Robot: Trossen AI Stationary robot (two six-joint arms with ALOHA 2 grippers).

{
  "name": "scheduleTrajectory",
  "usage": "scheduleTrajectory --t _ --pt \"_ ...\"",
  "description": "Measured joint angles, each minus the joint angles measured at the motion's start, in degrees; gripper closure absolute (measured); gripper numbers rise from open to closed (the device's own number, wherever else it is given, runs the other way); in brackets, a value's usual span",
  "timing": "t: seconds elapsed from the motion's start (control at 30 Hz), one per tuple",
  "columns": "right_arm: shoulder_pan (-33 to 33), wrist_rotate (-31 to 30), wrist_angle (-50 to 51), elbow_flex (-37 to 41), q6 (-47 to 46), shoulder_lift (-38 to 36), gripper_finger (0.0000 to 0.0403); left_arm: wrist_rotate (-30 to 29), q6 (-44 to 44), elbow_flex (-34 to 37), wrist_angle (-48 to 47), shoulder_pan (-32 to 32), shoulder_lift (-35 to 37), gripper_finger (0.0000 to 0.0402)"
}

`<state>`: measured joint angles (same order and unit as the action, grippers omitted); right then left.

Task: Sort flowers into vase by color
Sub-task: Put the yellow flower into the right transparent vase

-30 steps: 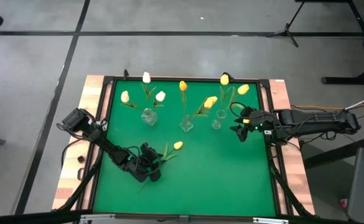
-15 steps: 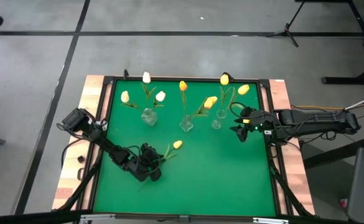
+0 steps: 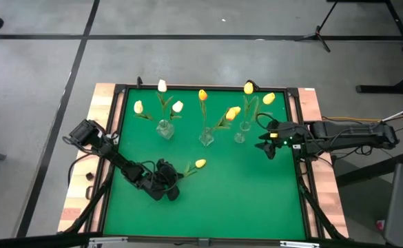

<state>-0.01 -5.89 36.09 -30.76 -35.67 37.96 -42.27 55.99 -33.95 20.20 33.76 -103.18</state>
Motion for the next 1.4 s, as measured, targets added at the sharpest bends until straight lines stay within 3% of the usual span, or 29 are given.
scheduleTrajectory --t 0.43,0.67,0.8,1.0,1.17,1.4 --pt "0.0 8.0 0.0 0.0 -2.4 -4.2 0.0152 -0.1 -8.1 -6.1 0.2 0.2 0.0 0.0401" --pt "0.0 8.9 -0.3 0.0 -3.0 -6.8 0.0152 -0.2 -13.1 -9.4 0.2 0.2 0.0 0.0401" --pt "0.0 13.1 -7.2 0.0 -1.3 -9.0 0.0152 -0.7 -17.9 -11.8 0.3 0.2 0.0 0.0401" --pt "0.1 17.0 -24.8 0.0 3.0 -11.0 0.0152 -6.1 -33.2 -17.2 3.2 -0.6 0.0 0.0401" --pt "0.3 20.7 -33.2 0.0 4.8 -10.0 0.0152 -5.3 -50.8 -21.4 12.7 -2.3 0.1 0.0401" --pt "9.9 19.8 -42.3 0.0 11.3 -6.5 0.0152 -5.3 -69.1 -23.6 22.6 -3.2 4.3 0.0401"
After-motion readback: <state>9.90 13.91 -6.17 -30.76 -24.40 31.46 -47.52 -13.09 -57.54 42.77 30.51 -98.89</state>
